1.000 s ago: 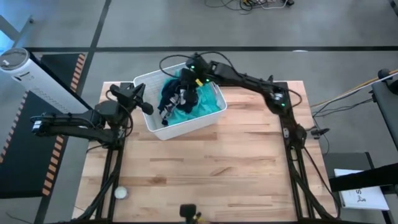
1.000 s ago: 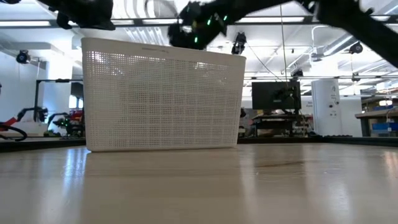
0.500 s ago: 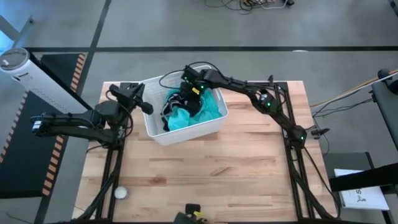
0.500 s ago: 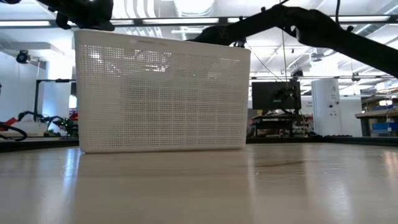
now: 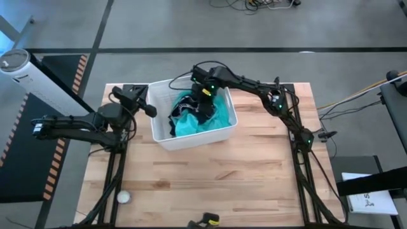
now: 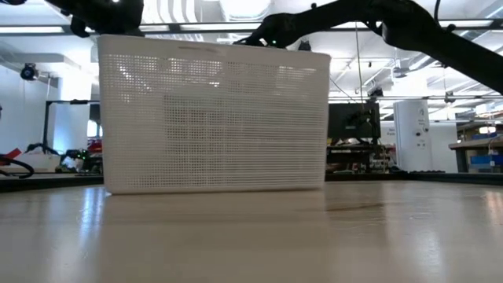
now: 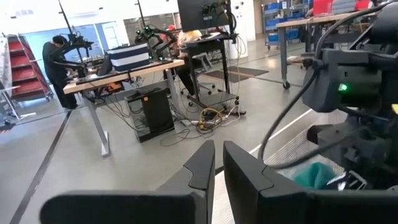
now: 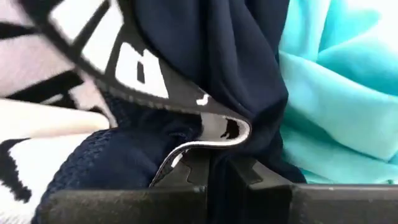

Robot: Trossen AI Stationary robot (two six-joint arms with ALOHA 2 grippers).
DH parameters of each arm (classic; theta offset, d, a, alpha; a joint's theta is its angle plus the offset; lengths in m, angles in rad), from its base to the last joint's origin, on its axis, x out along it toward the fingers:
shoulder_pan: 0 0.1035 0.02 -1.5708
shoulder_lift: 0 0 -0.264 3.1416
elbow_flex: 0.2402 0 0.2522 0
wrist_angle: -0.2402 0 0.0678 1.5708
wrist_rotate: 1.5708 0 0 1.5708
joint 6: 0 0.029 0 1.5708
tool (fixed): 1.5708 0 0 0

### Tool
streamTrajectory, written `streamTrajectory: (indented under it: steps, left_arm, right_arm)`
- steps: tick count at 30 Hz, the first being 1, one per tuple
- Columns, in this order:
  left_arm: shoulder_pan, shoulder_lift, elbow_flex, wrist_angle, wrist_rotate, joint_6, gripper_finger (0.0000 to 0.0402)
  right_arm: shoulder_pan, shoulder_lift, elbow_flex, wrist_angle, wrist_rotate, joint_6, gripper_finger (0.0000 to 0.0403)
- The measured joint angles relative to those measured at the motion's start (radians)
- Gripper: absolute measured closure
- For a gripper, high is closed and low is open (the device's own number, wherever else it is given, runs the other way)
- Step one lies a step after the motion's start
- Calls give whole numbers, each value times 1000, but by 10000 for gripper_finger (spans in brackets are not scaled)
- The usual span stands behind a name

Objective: Sort clothes
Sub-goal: Put the dark blue boxer into the white laundry bin

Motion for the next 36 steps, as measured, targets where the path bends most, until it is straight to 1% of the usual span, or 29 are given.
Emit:
streamTrajectory:
  steps: [6,10,14,17,20,22,26,28,31,34,36]
  left_arm:
    - [0,0,0,-12,0,0,381]
    - [0,-1,0,-33,1,-11,381]
    - [0,-2,0,-52,1,-22,381]
    - [0,-2,0,-52,10,-22,381]
    - [0,-2,0,-51,34,-23,381]
    - [0,-1,0,-51,35,-23,381]
    - [0,0,0,-51,48,-23,381]
    - [0,0,0,-51,71,-23,381]
    - [0,3,0,-48,91,-23,381]
    - [0,7,0,-48,92,-25,381]
    - [0,10,0,-47,102,-28,381]
  right_arm:
    - [-1,-20,-49,-39,47,-20,401]
    - [-4,-93,-159,-19,59,-56,401]
    - [-10,-207,-350,88,60,-71,401]
    - [-21,-318,-530,192,60,-71,401]
    - [-36,-428,-708,298,57,-4,401]
    - [-48,-496,-815,371,57,75,401]
    - [-60,-607,-981,509,55,189,401]
    - [-59,-659,-1029,547,53,204,401]
    - [-56,-724,-1053,542,49,201,395]
    - [-55,-776,-1050,535,49,195,375]
    - [-55,-809,-1031,538,49,185,353]
